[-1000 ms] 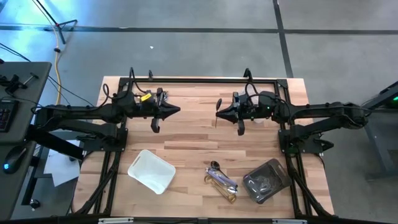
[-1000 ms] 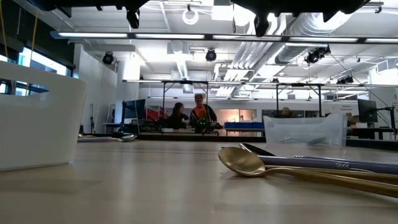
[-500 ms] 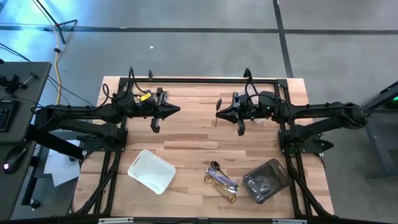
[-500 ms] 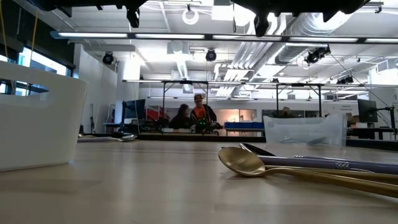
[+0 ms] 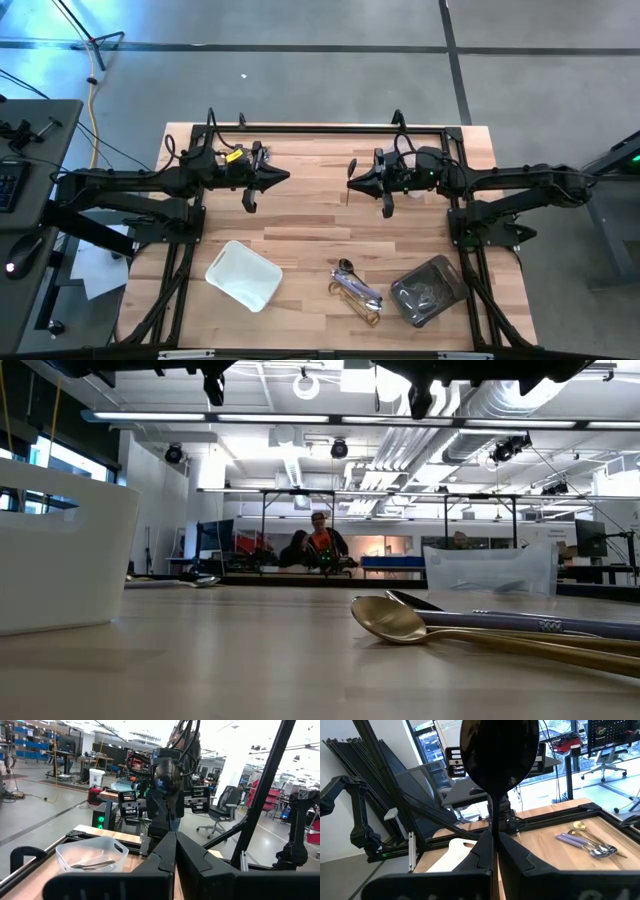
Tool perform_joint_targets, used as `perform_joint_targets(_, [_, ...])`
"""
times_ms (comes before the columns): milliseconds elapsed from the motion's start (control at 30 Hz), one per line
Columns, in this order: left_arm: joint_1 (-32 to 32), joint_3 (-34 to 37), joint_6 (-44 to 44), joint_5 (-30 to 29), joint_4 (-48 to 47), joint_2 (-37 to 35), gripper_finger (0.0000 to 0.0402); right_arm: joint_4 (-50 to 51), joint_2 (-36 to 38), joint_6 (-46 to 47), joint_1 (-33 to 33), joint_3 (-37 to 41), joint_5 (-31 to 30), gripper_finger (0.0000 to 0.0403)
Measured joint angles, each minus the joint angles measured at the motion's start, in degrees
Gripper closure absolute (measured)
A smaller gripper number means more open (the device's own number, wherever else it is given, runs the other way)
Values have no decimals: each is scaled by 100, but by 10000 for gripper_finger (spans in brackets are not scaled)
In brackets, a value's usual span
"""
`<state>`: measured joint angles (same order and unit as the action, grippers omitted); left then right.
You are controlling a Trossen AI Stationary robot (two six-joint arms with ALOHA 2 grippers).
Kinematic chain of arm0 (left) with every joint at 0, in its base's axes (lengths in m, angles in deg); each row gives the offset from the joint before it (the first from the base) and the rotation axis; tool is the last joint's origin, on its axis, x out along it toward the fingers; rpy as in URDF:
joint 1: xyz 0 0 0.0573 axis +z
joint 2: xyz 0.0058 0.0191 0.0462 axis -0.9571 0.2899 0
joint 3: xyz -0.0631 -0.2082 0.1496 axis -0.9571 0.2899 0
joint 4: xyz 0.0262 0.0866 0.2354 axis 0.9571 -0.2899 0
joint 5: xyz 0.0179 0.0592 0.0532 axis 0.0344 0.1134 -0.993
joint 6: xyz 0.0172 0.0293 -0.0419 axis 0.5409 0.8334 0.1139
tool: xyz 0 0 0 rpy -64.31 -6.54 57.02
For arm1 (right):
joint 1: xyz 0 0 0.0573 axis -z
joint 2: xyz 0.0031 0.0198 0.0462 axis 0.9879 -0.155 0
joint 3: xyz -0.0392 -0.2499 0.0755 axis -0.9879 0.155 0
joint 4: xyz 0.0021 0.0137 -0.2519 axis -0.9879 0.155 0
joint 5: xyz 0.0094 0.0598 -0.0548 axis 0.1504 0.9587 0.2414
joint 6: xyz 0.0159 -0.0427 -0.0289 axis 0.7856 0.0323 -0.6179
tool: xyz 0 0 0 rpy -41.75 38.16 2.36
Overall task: Sort silverware by color (type)
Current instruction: Put the black spoon into the transparent bin
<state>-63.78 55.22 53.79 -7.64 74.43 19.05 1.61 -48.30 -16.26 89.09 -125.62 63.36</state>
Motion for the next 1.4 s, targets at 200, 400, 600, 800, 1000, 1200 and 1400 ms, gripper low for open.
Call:
perform_joint_targets(200, [0, 0, 0, -60, 76, 0, 402, 0, 0, 43, 0, 0, -2, 403])
perform_joint_targets(400, [0, 0, -71, -76, 125, -4, 401, 2, 0, 107, 0, 0, -4, 403])
perform_joint_targets(600, [0, 0, -92, -166, 120, -4, 401, 158, 0, 194, 0, 2, -24, 403])
perform_joint_targets(800, [0, 0, -92, -168, 120, -4, 402, 177, 0, 194, 0, 2, -22, 403])
perform_joint_targets(1000, [0, 0, -90, -350, 120, -4, 401, 207, 0, 147, 0, 2, -44, 403])
perform_joint_targets(1200, [0, 0, -92, -505, 120, -2, 401, 747, -1, 232, 30, -202, -325, 403])
perform_joint_targets(1400, [0, 0, -45, -505, 118, -15, 401, 4335, -357, -136, 688, -1878, -985, 403])
